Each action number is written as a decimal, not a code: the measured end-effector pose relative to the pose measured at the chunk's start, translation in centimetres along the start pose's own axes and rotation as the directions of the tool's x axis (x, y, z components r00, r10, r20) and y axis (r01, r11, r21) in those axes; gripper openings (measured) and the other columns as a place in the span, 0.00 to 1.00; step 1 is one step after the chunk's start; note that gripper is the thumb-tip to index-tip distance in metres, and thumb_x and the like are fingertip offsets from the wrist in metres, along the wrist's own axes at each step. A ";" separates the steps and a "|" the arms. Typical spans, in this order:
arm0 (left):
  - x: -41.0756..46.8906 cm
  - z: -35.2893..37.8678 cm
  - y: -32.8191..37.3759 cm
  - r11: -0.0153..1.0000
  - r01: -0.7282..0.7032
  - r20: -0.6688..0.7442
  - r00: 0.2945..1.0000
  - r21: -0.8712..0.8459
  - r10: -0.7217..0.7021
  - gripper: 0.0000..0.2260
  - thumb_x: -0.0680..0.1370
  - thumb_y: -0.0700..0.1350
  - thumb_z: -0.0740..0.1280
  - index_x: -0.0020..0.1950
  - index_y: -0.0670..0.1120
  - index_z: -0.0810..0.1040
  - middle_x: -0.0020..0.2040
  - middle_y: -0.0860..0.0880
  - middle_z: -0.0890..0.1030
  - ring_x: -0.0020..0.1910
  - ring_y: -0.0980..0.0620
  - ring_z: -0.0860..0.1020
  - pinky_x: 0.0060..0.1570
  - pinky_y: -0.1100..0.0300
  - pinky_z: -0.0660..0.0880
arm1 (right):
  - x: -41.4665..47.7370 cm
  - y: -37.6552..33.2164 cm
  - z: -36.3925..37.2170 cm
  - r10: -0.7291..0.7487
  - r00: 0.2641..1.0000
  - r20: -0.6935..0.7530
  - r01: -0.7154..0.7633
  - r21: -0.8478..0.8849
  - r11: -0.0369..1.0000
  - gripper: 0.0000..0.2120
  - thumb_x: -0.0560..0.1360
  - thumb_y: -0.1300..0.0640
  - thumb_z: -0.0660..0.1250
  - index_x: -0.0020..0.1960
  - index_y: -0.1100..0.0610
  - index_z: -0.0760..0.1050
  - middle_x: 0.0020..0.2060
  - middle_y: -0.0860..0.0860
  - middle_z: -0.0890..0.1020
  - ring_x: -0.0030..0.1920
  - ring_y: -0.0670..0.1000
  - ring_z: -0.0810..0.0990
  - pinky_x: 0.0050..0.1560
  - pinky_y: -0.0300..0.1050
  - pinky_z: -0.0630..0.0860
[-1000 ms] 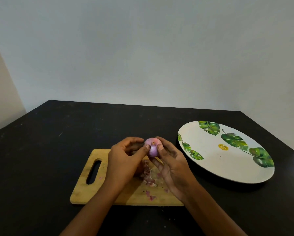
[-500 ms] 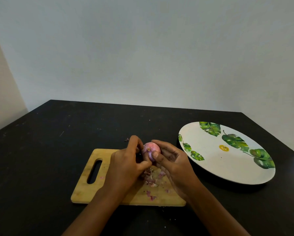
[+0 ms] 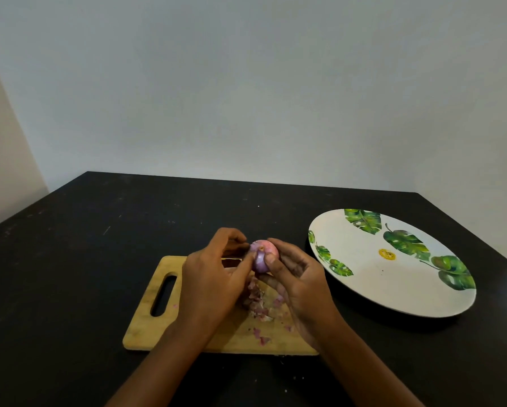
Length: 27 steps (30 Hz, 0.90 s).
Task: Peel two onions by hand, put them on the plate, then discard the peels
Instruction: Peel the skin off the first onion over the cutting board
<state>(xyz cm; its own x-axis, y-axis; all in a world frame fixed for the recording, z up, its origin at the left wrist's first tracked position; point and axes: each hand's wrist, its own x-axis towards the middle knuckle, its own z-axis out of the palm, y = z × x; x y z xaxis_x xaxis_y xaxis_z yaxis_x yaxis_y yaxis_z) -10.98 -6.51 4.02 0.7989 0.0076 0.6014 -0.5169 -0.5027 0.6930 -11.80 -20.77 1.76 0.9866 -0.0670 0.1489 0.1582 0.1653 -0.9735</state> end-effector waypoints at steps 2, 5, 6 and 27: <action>-0.1 0.1 -0.1 1.000 -0.017 -0.010 1.000 0.014 0.017 0.09 0.71 0.44 0.73 0.49 0.51 0.77 0.42 0.57 0.79 0.41 0.60 0.80 0.41 0.70 0.78 | 0.0 0.0 0.0 -0.004 1.000 -0.004 0.004 -0.017 1.000 0.22 0.70 0.53 0.70 0.62 0.56 0.76 0.55 0.52 0.83 0.55 0.50 0.83 0.54 0.47 0.81; -0.1 0.1 -0.2 0.997 -0.041 -0.014 0.999 0.059 0.042 0.10 0.70 0.42 0.73 0.49 0.48 0.78 0.41 0.55 0.80 0.40 0.59 0.79 0.38 0.70 0.77 | 0.0 0.1 -0.1 -0.028 1.000 -0.012 0.027 -0.057 0.998 0.19 0.69 0.53 0.70 0.59 0.52 0.77 0.54 0.51 0.84 0.54 0.48 0.83 0.51 0.43 0.81; -0.2 0.1 -0.1 0.996 -0.048 -0.008 0.999 0.070 0.048 0.11 0.70 0.42 0.74 0.50 0.48 0.78 0.41 0.55 0.80 0.39 0.59 0.79 0.38 0.71 0.77 | 0.0 0.2 -0.2 -0.034 0.999 -0.010 0.033 -0.077 0.997 0.18 0.69 0.53 0.71 0.58 0.51 0.77 0.54 0.50 0.84 0.54 0.48 0.83 0.52 0.44 0.81; 0.7 -1.3 -0.4 0.999 0.046 -0.166 0.985 0.004 -0.045 0.13 0.69 0.36 0.72 0.41 0.53 0.75 0.35 0.60 0.76 0.40 0.64 0.77 0.38 0.76 0.72 | -0.1 -0.5 -0.1 -0.036 0.990 0.137 0.055 -0.142 0.988 0.12 0.76 0.63 0.67 0.58 0.52 0.77 0.55 0.52 0.83 0.57 0.49 0.82 0.56 0.46 0.79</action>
<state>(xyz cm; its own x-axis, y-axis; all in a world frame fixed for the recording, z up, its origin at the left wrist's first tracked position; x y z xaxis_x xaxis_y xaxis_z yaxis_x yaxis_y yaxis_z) -10.57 -5.15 4.69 0.7592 0.1732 0.6274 -0.4782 -0.5055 0.7182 -12.00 -20.91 2.26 0.9766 0.0626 0.2058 0.2050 0.0198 -0.9786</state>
